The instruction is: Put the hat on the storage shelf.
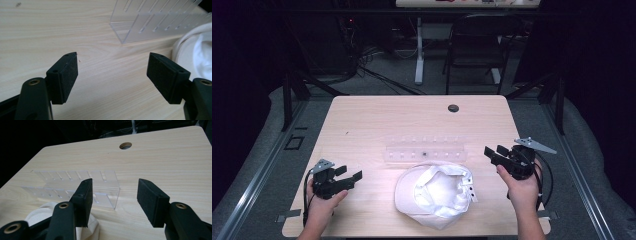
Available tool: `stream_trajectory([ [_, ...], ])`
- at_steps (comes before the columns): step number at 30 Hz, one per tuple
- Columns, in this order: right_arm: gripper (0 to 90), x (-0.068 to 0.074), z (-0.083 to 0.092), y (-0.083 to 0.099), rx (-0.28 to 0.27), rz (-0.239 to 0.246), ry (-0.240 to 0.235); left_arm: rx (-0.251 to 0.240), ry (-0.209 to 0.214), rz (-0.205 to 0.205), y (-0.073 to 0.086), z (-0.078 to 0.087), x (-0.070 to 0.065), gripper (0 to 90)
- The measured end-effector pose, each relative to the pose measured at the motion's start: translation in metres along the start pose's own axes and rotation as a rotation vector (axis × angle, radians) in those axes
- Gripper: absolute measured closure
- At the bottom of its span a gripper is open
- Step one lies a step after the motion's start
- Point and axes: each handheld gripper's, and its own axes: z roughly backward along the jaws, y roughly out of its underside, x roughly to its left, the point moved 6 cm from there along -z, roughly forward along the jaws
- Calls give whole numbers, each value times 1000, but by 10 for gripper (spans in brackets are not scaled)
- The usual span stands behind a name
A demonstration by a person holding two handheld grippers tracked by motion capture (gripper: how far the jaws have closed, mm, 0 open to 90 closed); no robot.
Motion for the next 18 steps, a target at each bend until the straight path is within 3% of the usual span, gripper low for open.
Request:
stream_trajectory([
  [2, 467, -1, 0, 1, 1, -1, -2, -10, -17, -21, 0, -1, -2, 278],
  [3, 468, -2, -1, 2, 11, -6, -4, 3, -50, -55, 0, -3, -3, 297],
  [4, 468, -2, -1, 2, 11, -6, -4, 3, -50, -55, 0, -3, -3, 302],
  [5, 481, -2, -2, 5, 34, -31, -18, 17, -72, -74, 2, -5, -3, 303],
  [7, 493, -1, -4, 8, 60, -53, -29, 20, -78, -71, 3, -5, -3, 316],
  [13, 499, 4, -7, 10, 85, -47, -33, 14, -99, -73, 4, -2, -1, 359],
  [18, 490, 7, -10, 12, 96, -56, -63, 30, -75, -64, 7, 0, -1, 432],
])
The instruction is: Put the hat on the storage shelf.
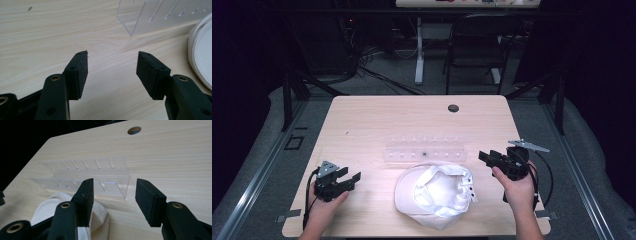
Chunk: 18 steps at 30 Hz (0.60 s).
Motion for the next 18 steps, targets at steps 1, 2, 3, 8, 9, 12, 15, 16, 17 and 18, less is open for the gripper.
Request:
stream_trajectory([
  [1, 489, 1, -1, 0, 3, -5, -8, -7, -4, -1, 0, 1, 0, 433],
  [2, 489, 1, -1, 0, 3, -5, -8, -7, -4, -1, 0, 1, 0, 433],
  [3, 485, 3, -1, 0, 13, -8, -19, -13, -5, -1, -1, 1, -1, 433],
  [8, 477, 13, 5, -4, 17, -2, -62, -27, -8, -26, -1, 2, -3, 424],
  [9, 475, 16, 6, -4, 20, 3, -71, -28, -4, -29, -2, 2, -4, 422],
  [12, 468, 20, 8, -2, 36, 14, -90, -35, -8, -38, -2, 4, -5, 422],
  [15, 459, 23, 10, 3, 74, -15, -155, -37, 3, -37, -2, 5, -6, 422],
  [16, 456, 21, 10, 5, 96, -25, -172, -33, 2, -37, -1, 5, -6, 422],
  [17, 455, 20, 9, 7, 108, -31, -180, -30, 2, -35, -1, 5, -5, 423],
  [18, 455, 20, 9, 7, 108, -31, -180, -30, 2, -35, -1, 5, -5, 424],
])
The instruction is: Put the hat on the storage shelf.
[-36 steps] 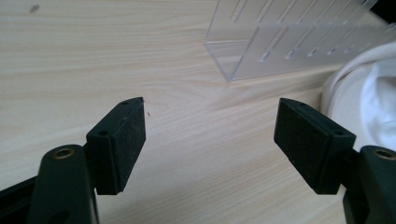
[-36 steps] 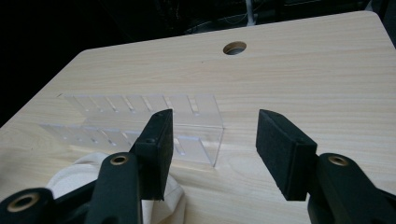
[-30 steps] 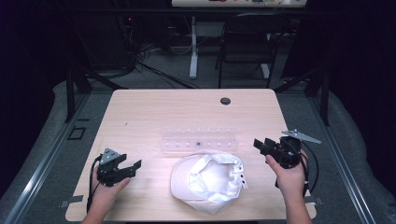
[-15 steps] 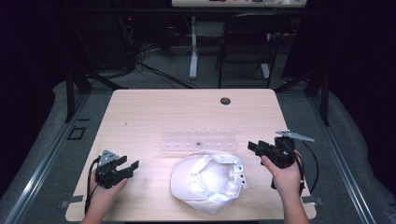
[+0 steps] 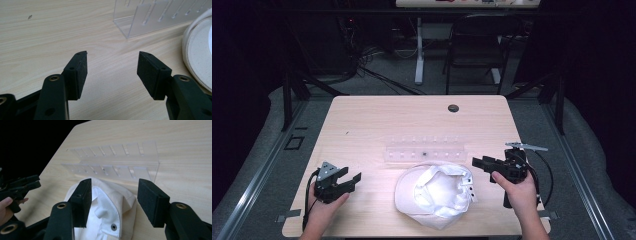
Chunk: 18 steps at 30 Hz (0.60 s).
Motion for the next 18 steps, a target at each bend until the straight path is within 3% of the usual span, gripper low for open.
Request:
stream_trajectory([
  [3, 450, -4, -3, 9, 54, -9, -20, 1, -4, 5, 0, -1, 1, 424],
  [18, 398, -3, -23, 41, 170, -38, -42, 21, -17, 6, 4, -3, 2, 424],
])
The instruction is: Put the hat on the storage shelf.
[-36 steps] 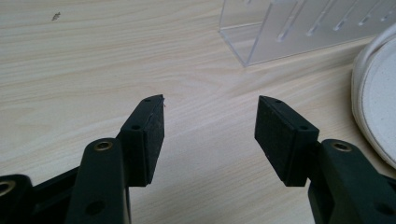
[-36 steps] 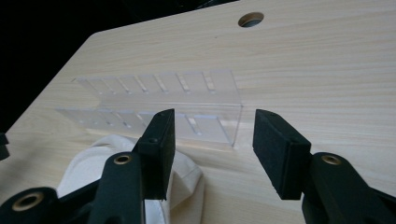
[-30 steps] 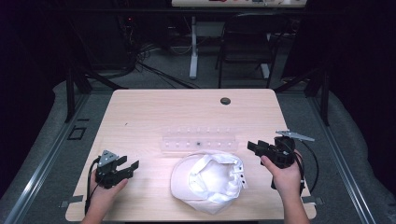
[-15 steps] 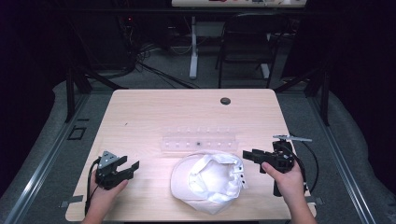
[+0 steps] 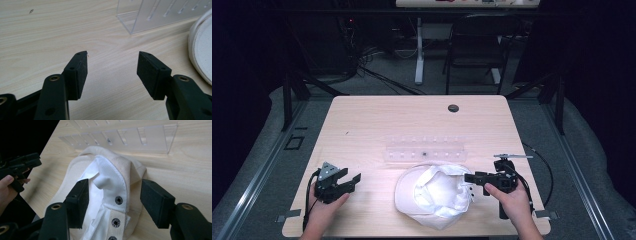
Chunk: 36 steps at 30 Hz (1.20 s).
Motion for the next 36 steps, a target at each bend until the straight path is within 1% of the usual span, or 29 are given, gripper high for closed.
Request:
stream_trajectory([
  [2, 393, 0, -2, 1, 2, -3, -1, 3, 1, 1, 0, 0, 0, 425],
  [3, 390, -2, -6, 4, 15, -6, -6, 4, 1, 2, 1, -1, 0, 427],
  [6, 389, -2, -10, 6, 24, -14, -6, 9, 5, -2, 1, -2, 0, 428],
  [7, 388, -3, -14, 10, 39, -17, -6, 10, 6, -3, 1, -2, -1, 429],
  [8, 388, -3, -14, 10, 39, -17, -6, 10, 6, -3, 1, -2, -1, 430],
  [9, 388, -4, -16, 13, 57, -19, 0, 10, 7, -5, 1, -2, -1, 430],
  [12, 388, -5, -19, 16, 63, -22, -3, 9, 7, -3, 1, -2, -1, 430],
  [14, 388, -4, -22, 19, 73, -32, -2, 6, 6, 0, 1, -2, -1, 430],
  [15, 389, -4, -24, 22, 87, -34, -7, 2, 6, 5, 1, -1, -1, 431],
  [20, 392, -2, -27, 26, 104, -40, -17, -1, 7, 6, 1, -1, 0, 431],
  [21, 393, -1, -27, 26, 110, -50, -29, -2, 6, 6, 1, -1, 0, 431],
  [22, 394, 0, -27, 26, 95, -66, -29, 0, 4, 5, 1, -1, 0, 431],
  [23, 396, 0, -25, 25, 107, -57, -35, -3, 2, 5, 0, -1, 1, 431],
  [26, 399, 4, -22, 23, 93, -68, -49, -8, 1, 14, 0, 0, 2, 431],
  [32, 409, 9, -13, 19, 97, -72, -80, -10, 0, 17, 0, 0, 2, 431],
  [34, 422, 10, -11, 17, 95, -79, -90, -8, -1, 15, 0, 0, 2, 431],
  [36, 460, 11, -9, 15, 97, -87, -96, -9, -2, 14, 0, 0, 2, 431],
])
